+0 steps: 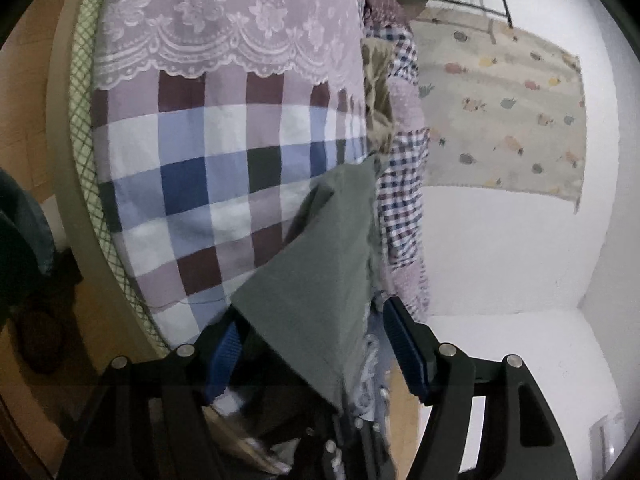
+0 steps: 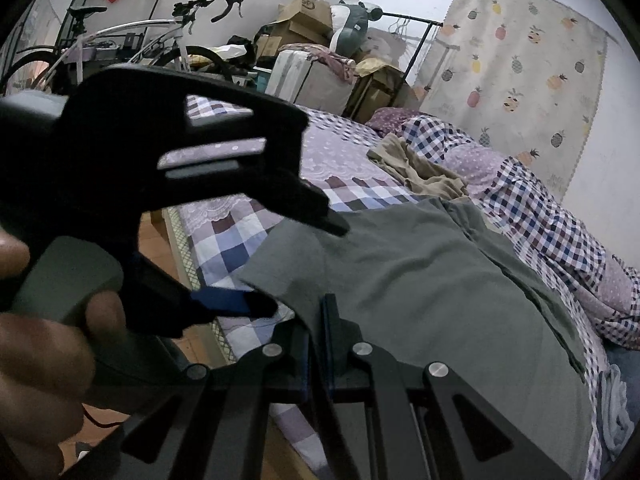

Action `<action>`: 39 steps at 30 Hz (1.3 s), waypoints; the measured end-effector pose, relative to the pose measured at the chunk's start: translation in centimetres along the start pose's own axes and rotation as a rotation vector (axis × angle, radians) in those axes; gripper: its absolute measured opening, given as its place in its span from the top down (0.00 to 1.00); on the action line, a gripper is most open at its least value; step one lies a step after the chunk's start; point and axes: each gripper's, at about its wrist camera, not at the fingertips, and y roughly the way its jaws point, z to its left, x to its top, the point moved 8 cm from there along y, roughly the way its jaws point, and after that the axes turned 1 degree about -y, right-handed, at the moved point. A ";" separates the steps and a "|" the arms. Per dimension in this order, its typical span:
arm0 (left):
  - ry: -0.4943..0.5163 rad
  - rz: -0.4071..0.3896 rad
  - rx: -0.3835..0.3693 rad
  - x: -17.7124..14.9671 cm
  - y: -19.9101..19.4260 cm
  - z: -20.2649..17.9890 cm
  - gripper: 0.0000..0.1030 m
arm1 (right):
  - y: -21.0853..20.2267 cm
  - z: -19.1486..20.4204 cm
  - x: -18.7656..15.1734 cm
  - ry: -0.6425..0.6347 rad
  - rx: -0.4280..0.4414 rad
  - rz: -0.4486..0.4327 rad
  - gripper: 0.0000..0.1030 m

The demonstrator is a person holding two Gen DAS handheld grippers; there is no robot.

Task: Fold clothes

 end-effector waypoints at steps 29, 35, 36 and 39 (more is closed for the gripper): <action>-0.031 -0.062 -0.014 2.6 -1.4 -0.1 0.70 | 0.0 -0.6 0.0 0.045 0.039 -0.001 0.96; 0.072 -0.091 0.027 3.2 -2.1 -1.8 0.79 | 0.1 -0.6 -0.3 0.052 0.041 0.010 0.96; 0.091 -0.096 0.035 3.2 -2.2 -2.1 0.82 | 0.2 -0.6 -0.4 0.053 0.041 0.013 0.96; 0.115 -0.096 0.059 3.3 -2.0 -2.3 0.87 | 0.2 -0.4 -0.5 0.054 0.043 0.016 0.96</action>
